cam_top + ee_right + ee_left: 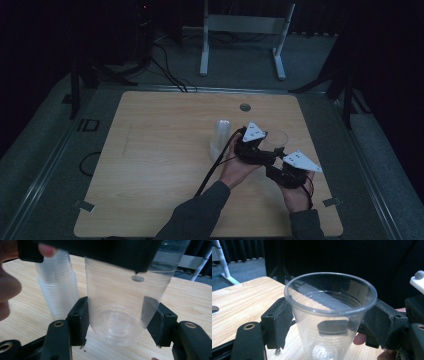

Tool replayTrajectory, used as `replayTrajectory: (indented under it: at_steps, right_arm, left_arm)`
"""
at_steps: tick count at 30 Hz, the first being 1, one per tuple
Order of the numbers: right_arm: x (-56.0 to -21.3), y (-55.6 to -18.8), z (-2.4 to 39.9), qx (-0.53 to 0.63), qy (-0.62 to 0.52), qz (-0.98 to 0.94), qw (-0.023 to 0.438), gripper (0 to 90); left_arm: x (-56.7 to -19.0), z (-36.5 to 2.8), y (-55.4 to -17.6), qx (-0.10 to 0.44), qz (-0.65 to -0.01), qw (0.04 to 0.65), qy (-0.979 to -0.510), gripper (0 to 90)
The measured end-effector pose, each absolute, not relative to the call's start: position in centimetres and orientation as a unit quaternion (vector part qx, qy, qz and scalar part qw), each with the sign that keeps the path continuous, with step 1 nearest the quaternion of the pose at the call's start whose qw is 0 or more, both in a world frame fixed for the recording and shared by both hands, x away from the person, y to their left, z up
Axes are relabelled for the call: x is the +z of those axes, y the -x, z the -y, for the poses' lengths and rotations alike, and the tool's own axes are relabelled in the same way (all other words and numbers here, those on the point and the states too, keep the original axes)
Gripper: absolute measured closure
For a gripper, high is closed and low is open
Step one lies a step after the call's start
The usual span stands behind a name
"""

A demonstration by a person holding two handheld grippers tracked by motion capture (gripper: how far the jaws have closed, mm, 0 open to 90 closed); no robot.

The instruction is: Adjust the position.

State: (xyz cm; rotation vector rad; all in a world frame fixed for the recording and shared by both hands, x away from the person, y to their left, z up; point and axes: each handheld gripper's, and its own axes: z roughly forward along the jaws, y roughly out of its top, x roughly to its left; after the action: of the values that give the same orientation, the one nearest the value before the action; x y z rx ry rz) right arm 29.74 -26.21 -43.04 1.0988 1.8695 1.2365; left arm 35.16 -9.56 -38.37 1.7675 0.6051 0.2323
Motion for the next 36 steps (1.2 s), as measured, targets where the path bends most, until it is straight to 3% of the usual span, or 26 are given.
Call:
replayTrajectory:
  at_steps: [9,26,36]
  right_arm:
    - [-43.2,-29.6,25.9,0.468,-0.408,-0.719,0.312,40.3]
    - [-42.9,-29.1,26.8,0.475,-0.408,-0.718,0.303,26.2]
    - [-43.1,-28.8,27.5,0.468,-0.412,-0.719,0.306,25.6]
  left_arm:
    - [-38.4,9.2,-35.2,0.104,-0.255,0.593,-0.756,27.3]
    - [-38.7,8.4,-34.7,0.157,-0.248,0.581,-0.759,28.7]
    - [-39.3,7.5,-34.5,0.158,-0.245,0.588,-0.755,29.1]
